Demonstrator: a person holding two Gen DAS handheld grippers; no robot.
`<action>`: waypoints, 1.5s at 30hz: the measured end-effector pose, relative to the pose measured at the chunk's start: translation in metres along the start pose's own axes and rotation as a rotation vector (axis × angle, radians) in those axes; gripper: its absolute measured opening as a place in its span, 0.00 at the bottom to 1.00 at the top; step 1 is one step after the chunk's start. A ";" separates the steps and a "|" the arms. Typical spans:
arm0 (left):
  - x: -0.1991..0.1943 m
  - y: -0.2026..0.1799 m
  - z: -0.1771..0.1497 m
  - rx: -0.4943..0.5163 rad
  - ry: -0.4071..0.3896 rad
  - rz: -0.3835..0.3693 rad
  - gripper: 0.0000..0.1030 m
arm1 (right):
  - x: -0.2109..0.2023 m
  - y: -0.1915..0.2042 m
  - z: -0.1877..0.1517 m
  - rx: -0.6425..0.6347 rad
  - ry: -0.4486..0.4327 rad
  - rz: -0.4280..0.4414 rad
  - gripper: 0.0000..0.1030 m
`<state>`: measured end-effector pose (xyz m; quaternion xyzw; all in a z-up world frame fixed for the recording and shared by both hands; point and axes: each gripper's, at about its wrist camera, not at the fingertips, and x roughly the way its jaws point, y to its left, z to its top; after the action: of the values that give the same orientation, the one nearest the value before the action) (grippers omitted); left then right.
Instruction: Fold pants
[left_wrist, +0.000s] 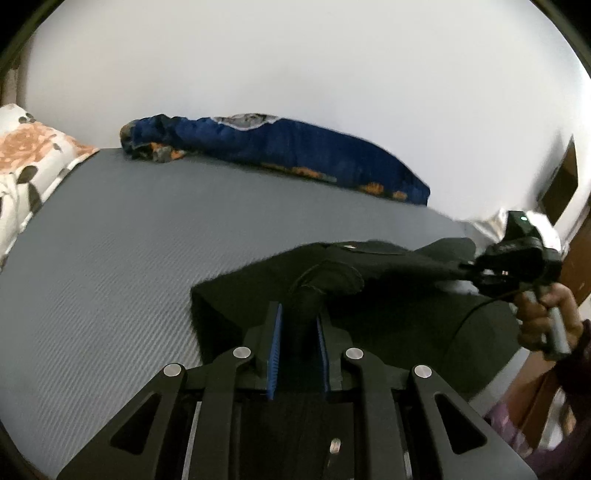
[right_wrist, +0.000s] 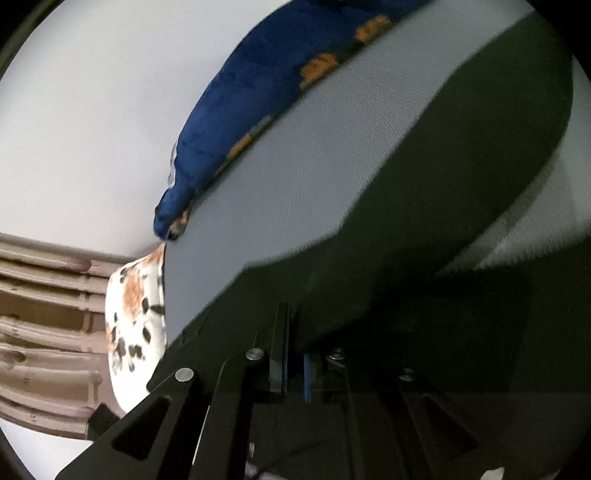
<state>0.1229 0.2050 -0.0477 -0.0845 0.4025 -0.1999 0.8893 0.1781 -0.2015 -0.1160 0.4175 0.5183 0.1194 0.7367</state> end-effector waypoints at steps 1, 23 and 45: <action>-0.004 0.000 -0.007 0.006 0.011 0.003 0.17 | -0.002 -0.005 -0.010 0.008 -0.002 0.002 0.05; -0.025 0.013 -0.096 -0.008 0.220 0.309 0.51 | 0.003 -0.088 -0.121 0.097 -0.011 0.037 0.09; 0.075 -0.237 -0.068 0.319 0.302 -0.346 0.71 | -0.070 -0.164 -0.069 0.202 -0.376 0.417 0.54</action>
<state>0.0486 -0.0402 -0.0697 0.0198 0.4734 -0.4201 0.7739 0.0464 -0.3124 -0.1987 0.6008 0.2850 0.1365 0.7343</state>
